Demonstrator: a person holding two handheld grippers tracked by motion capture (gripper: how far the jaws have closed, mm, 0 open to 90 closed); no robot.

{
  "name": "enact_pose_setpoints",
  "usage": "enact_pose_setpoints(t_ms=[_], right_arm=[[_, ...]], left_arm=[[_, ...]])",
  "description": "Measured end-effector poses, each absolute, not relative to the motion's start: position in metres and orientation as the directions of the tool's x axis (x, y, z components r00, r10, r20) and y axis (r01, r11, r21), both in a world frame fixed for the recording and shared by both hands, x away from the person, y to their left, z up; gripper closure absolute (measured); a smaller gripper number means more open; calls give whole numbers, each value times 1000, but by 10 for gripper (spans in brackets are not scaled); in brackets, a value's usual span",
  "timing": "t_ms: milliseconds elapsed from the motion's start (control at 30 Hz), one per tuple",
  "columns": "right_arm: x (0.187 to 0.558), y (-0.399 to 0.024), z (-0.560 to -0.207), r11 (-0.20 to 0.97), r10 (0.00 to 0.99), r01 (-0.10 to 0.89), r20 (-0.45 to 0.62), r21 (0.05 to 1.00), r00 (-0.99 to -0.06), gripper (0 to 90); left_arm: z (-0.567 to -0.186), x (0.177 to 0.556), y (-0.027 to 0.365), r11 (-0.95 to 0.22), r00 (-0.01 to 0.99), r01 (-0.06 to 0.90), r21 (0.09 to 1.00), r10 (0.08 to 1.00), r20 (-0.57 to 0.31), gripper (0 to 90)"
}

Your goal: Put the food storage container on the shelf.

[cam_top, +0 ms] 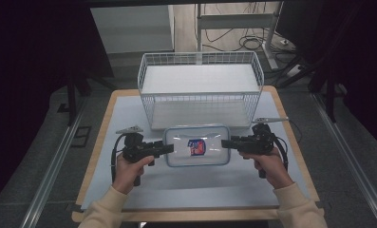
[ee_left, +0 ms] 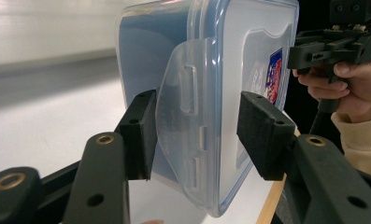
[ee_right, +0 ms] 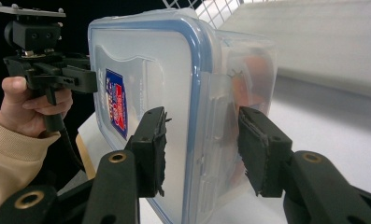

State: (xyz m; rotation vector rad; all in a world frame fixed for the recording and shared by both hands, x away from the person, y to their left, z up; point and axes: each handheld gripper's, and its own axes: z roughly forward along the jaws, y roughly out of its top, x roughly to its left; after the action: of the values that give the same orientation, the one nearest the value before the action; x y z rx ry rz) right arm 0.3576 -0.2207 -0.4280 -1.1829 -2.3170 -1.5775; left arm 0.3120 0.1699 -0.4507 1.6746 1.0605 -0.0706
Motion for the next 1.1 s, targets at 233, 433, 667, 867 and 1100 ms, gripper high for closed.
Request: enact_pose_setpoints(t_ms=[233, 433, 667, 867, 1100], right_arm=[[360, -220, -418, 147, 543, 630, 470, 763, -696, 534], [362, -219, -399, 143, 547, 607, 449, 782, -707, 534], [364, -221, -378, 138, 552, 575, 419, 806, -720, 532], [366, -224, -362, 128, 553, 552, 403, 824, -730, 532], [371, -228, -346, 121, 554, 533, 389, 837, -736, 532]], left_arm=[[-435, 320, 171, 3, 606, 654, 757, 597, -526, 496], [-418, 323, 171, 7, 619, 633, 774, 595, -512, 496], [-395, 327, 169, 2, 637, 607, 795, 597, -488, 496], [-379, 332, 166, -3, 652, 582, 813, 598, -465, 496], [-362, 338, 162, -6, 665, 559, 829, 600, -444, 495]])
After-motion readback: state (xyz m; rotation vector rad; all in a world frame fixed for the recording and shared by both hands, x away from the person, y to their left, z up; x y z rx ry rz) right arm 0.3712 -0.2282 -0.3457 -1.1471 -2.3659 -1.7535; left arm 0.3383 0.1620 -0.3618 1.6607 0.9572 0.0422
